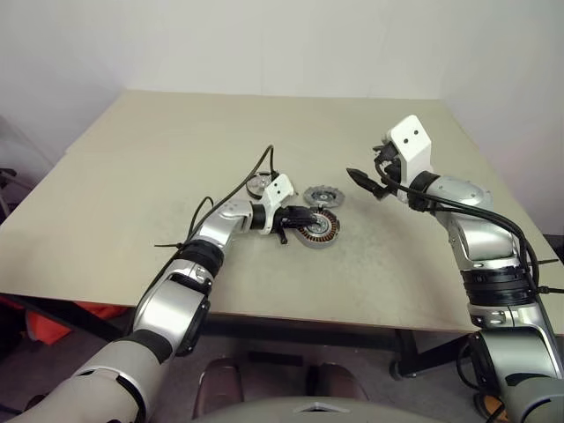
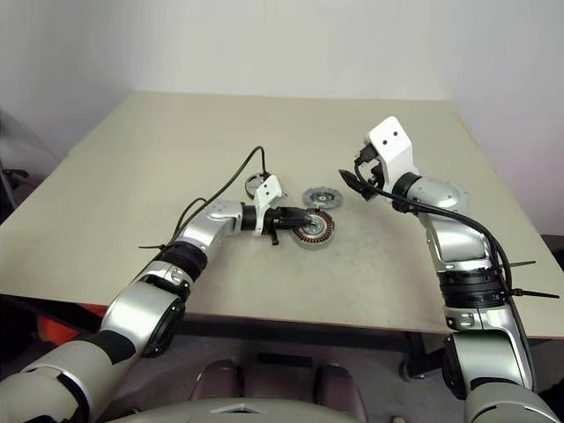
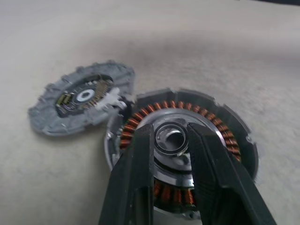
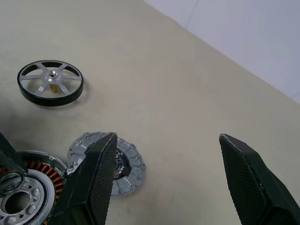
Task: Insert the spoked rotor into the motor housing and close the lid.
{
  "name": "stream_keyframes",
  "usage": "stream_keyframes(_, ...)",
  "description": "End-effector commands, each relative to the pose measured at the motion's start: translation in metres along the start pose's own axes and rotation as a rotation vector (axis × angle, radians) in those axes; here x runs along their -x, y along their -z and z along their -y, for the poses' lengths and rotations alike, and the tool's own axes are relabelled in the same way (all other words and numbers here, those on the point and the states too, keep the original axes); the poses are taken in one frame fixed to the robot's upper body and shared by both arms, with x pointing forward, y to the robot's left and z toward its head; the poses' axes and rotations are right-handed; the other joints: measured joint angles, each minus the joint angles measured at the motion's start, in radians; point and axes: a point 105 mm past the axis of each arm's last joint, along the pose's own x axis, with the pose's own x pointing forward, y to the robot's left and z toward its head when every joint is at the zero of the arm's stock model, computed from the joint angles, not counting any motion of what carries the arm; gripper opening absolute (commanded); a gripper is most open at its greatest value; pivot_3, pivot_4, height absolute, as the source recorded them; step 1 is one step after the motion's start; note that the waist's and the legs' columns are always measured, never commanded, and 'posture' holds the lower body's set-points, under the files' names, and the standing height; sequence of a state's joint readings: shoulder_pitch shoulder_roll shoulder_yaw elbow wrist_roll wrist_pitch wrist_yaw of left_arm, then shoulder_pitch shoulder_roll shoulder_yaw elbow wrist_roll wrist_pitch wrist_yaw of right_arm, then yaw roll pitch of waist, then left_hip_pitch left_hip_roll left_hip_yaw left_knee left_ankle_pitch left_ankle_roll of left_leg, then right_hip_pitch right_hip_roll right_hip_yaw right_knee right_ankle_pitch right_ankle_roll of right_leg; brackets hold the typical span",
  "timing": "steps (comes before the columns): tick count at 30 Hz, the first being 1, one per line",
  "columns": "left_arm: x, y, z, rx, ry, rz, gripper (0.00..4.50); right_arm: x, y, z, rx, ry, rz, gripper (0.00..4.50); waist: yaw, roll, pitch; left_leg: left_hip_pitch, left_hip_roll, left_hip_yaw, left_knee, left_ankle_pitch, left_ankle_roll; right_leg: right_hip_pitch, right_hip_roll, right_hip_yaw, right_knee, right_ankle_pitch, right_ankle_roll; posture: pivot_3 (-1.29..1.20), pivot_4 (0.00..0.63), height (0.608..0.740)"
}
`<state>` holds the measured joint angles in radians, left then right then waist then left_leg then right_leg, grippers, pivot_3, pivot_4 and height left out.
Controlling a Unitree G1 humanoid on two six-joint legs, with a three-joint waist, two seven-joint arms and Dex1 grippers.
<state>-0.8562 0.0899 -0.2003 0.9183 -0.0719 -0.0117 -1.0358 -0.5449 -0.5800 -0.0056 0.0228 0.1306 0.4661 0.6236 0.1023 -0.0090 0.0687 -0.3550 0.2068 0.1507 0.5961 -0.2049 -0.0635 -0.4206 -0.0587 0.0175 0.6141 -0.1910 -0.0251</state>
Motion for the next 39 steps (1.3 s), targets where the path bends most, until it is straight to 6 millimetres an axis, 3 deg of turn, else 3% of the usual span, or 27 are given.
stream_keyframes(1, -0.005, -0.013, 0.002, -0.048, 0.019, 0.024, 0.73, 0.007, -0.018, 0.010, 0.029, 0.040, 0.058, 3.90, 0.000, 0.000, 0.000, 0.000, 0.000, 0.000, 0.000, 0.000, 0.000, 0.000, 0.000, 0.000, 0.000, 0.000, 0.000, 0.00, 0.000, 0.740)
stream_keyframes(18, -0.017, -0.007, 0.005, -0.059, 0.009, -0.007, 0.73, 0.008, -0.018, 0.010, 0.029, 0.044, 0.061, 3.90, 0.000, 0.000, 0.000, 0.001, 0.000, 0.000, 0.000, 0.000, 0.000, 0.001, 0.000, 0.000, 0.000, 0.000, 0.000, 0.00, 0.000, 0.740)
stream_keyframes(22, -0.019, -0.009, 0.004, -0.057, -0.008, -0.002, 2.07, 0.007, -0.019, 0.011, 0.029, 0.044, 0.062, 3.90, 0.000, 0.000, 0.000, 0.001, 0.000, 0.000, 0.000, 0.000, 0.000, 0.001, 0.000, 0.000, -0.001, 0.000, 0.000, 0.00, 0.000, 0.740)
stream_keyframes(31, -0.009, -0.022, -0.008, -0.056, -0.069, 0.064, 2.07, 0.005, -0.017, 0.009, 0.029, 0.037, 0.057, 3.90, 0.000, 0.000, 0.000, 0.001, 0.000, 0.000, 0.000, 0.000, 0.001, 0.001, 0.000, 0.000, -0.002, 0.000, 0.000, 0.00, 0.000, 0.740)
stream_keyframes(39, 0.011, -0.039, -0.021, -0.021, -0.133, 0.165, 2.07, 0.004, -0.015, 0.003, 0.029, 0.013, 0.054, 3.90, -0.001, 0.000, 0.000, 0.000, 0.000, 0.000, -0.001, -0.001, 0.001, 0.001, 0.000, 0.000, -0.003, 0.000, 0.000, 0.00, 0.000, 0.740)
